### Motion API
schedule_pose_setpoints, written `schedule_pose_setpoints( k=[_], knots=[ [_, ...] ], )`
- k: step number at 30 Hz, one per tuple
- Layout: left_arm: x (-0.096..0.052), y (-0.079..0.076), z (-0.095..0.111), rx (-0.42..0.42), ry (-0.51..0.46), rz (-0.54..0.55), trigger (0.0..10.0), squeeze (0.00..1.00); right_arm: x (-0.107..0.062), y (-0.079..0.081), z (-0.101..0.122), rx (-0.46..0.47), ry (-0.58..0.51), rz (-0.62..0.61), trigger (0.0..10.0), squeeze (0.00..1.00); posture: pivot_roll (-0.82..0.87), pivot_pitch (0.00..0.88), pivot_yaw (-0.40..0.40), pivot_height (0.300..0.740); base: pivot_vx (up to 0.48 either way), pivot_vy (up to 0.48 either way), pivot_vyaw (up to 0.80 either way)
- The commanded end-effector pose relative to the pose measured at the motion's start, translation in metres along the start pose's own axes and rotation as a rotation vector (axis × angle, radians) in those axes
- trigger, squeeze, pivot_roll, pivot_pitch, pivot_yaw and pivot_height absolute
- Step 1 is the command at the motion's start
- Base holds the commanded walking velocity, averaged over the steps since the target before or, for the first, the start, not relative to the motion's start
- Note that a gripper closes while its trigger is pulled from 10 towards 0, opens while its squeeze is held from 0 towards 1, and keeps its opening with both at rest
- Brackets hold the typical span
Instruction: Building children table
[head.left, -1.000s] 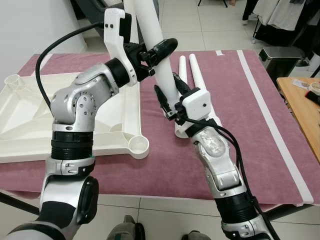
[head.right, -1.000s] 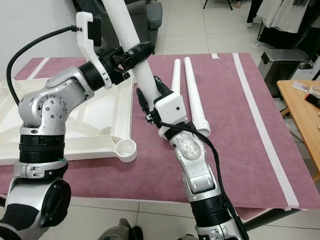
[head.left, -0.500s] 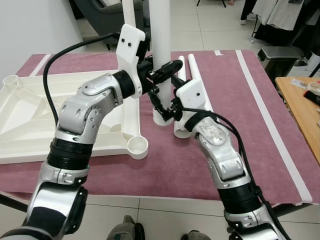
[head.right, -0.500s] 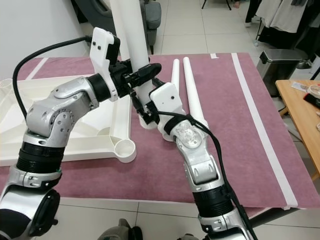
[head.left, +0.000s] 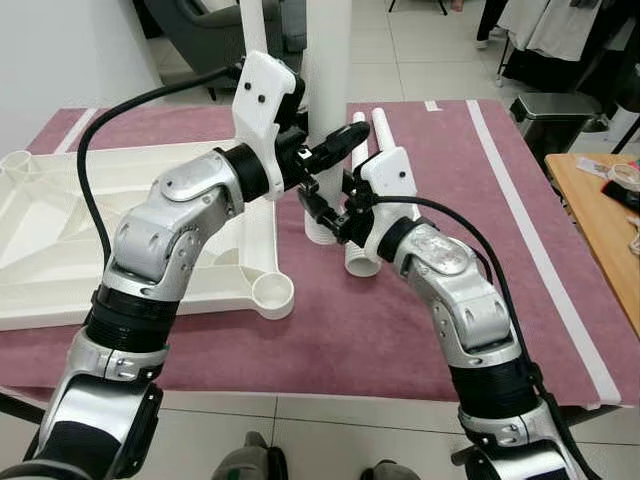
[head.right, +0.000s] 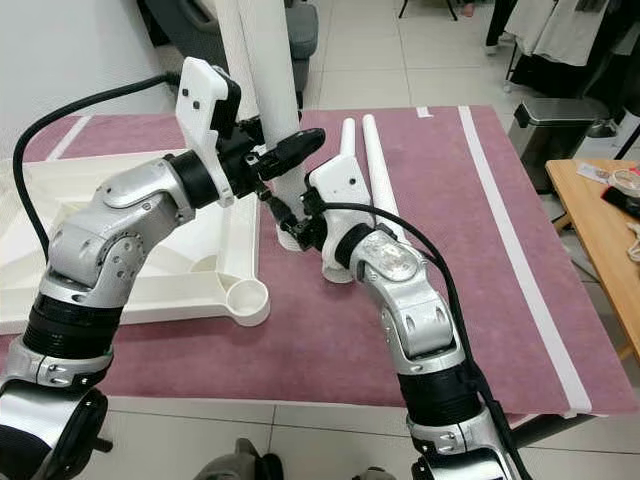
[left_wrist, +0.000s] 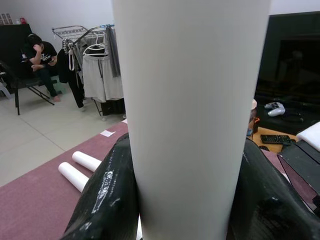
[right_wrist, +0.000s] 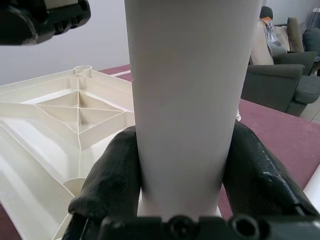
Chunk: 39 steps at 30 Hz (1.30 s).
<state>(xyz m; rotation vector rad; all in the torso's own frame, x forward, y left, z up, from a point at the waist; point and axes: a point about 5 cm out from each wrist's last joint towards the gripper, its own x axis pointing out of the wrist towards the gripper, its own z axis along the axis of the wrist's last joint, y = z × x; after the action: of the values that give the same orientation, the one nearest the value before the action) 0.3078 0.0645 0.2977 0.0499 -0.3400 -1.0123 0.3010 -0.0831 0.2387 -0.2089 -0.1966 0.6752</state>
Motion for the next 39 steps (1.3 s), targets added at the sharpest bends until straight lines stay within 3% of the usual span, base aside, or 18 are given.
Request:
schedule_pose_setpoints(
  k=[1,2,8,9,10,11,12,16,17,22,24,25,32,33,34,35,37,39],
  knots=[
    [-0.004,-0.017,0.000,0.021,0.001,-0.269,0.0,0.00,0.000,-0.004,0.008,0.013,-0.022,0.003,2.4,0.00,-0.06,0.051,0.080,0.740,0.000,0.000,0.00],
    [-0.005,-0.019,-0.002,0.022,0.006,-0.277,0.0,0.00,0.000,-0.004,0.010,0.020,-0.020,0.012,0.0,0.00,-0.07,0.051,0.077,0.740,0.000,0.000,0.00],
    [-0.006,-0.020,-0.008,0.024,0.018,-0.273,0.0,0.00,0.000,-0.004,0.013,0.029,-0.022,0.027,0.0,0.00,-0.06,0.053,0.074,0.740,0.000,0.000,0.00],
    [-0.004,-0.019,-0.012,0.028,0.031,-0.231,10.0,0.00,-0.001,-0.003,0.014,0.034,-0.022,0.031,0.0,0.00,-0.06,0.054,0.074,0.740,0.000,0.000,0.00],
    [-0.004,-0.019,-0.012,0.028,0.031,-0.231,10.0,0.00,-0.001,-0.003,0.014,0.034,-0.022,0.031,0.0,0.00,-0.06,0.054,0.074,0.740,0.000,0.000,0.00],
    [-0.002,-0.018,-0.018,0.014,0.045,-0.192,10.0,0.85,-0.002,-0.002,0.014,0.040,-0.024,0.027,0.0,0.00,-0.06,0.056,0.073,0.740,0.000,0.000,0.00],
    [-0.001,-0.018,-0.022,-0.014,0.052,-0.157,10.0,1.00,-0.003,-0.001,0.014,0.046,-0.025,0.018,0.0,0.00,-0.06,0.057,0.075,0.740,0.000,0.000,0.00],
    [-0.001,-0.016,-0.024,-0.086,0.024,-0.103,10.0,1.00,-0.004,-0.002,0.012,0.065,-0.018,-0.020,0.0,0.00,-0.07,0.058,0.074,0.740,0.000,0.000,0.00],
    [-0.005,-0.015,-0.020,-0.129,-0.013,-0.092,10.0,0.00,-0.005,-0.004,0.011,0.074,-0.012,-0.048,0.0,0.00,-0.07,0.057,0.074,0.740,0.000,0.000,0.00],
    [-0.018,-0.012,-0.008,-0.221,-0.107,-0.101,10.0,0.00,-0.007,-0.011,0.009,0.092,-0.002,-0.113,0.0,0.00,-0.06,0.057,0.077,0.740,0.000,0.000,0.00],
    [-0.034,-0.012,0.001,-0.256,-0.171,-0.125,10.0,0.00,-0.009,-0.014,0.009,0.082,-0.005,-0.139,0.9,0.00,-0.06,0.058,0.078,0.740,0.000,0.000,0.00],
    [-0.044,-0.011,0.001,-0.242,-0.166,-0.124,10.0,0.00,-0.011,-0.015,0.008,0.074,-0.001,-0.155,10.0,0.00,-0.06,0.057,0.078,0.740,0.000,0.000,0.00],
    [-0.061,-0.008,-0.004,-0.190,-0.095,-0.099,10.0,0.00,-0.014,-0.018,0.005,0.055,0.011,-0.182,10.0,0.00,-0.05,0.059,0.074,0.740,0.000,0.000,0.00],
    [-0.073,-0.004,-0.015,-0.128,0.019,-0.070,10.0,0.00,-0.016,-0.019,0.002,0.051,0.015,-0.192,10.0,0.00,-0.03,0.058,0.070,0.740,0.000,0.000,0.00],
    [-0.073,-0.004,-0.015,-0.128,0.019,-0.070,10.0,0.00,-0.016,-0.019,0.002,0.051,0.015,-0.192,10.0,0.00,-0.03,0.058,0.070,0.740,0.000,0.000,0.00],
    [-0.088,-0.002,-0.030,-0.053,0.169,-0.068,10.0,0.00,-0.018,-0.018,0.001,0.058,0.005,-0.192,10.0,0.00,-0.01,0.058,0.054,0.740,0.000,0.000,0.00],
    [-0.088,-0.002,-0.030,-0.053,0.169,-0.068,10.0,0.00,-0.018,-0.018,0.001,0.058,0.005,-0.192,10.0,0.00,-0.01,0.058,0.054,0.740,0.000,0.000,0.00],
    [-0.121,0.003,-0.065,0.077,0.481,-0.136,10.0,0.00,-0.018,-0.011,0.003,0.096,-0.039,-0.176,10.0,0.00,0.01,0.058,0.045,0.740,0.000,0.000,0.00]
  ],
)
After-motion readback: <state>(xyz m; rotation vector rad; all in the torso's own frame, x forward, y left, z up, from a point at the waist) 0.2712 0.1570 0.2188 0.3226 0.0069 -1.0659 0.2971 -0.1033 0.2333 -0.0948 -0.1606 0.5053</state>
